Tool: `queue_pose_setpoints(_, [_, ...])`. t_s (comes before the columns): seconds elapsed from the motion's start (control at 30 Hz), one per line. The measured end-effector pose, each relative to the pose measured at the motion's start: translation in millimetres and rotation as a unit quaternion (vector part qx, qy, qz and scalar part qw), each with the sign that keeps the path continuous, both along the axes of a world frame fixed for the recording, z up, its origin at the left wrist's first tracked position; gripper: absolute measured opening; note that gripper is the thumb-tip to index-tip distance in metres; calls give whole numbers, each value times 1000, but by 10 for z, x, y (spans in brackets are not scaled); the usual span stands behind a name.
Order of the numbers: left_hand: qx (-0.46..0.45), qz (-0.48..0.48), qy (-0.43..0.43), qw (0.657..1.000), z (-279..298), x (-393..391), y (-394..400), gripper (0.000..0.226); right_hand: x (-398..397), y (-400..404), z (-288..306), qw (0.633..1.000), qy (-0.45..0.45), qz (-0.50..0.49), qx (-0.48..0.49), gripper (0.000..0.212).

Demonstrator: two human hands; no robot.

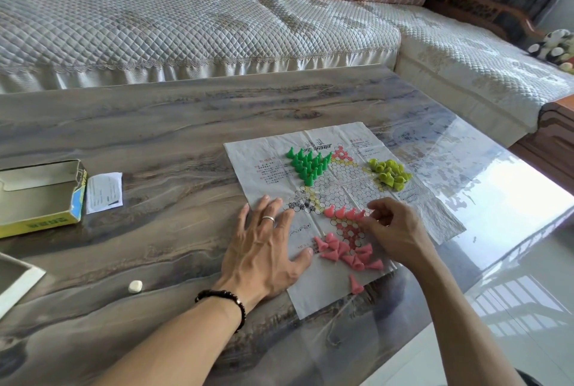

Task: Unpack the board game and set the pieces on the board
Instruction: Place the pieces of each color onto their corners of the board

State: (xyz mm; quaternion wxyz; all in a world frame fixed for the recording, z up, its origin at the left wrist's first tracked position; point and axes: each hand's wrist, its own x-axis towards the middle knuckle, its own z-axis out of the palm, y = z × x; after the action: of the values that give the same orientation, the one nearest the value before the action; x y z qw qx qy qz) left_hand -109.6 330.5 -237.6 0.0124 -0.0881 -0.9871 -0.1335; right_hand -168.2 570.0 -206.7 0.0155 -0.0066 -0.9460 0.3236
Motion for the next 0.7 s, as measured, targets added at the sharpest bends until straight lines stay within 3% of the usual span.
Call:
queue_pose_setpoints(0.17, [2,1,1,1000,15,8,-4,81,241,57,-12,994,38,-47,-87,17])
queue_pose_setpoints(0.3, [3,1,6,1000,8,-2,-9,80,481,56,-3,992,53,-3,-118,23])
queue_pose_setpoints(0.53, [12,4,11,1000,-5,2,6,81,501,123,-22,997,-2,76,-34,23])
queue_pose_setpoints(0.7, [11,5,13,1000,-7,-3,11,81,457,82,-6,997,17,81,13,15])
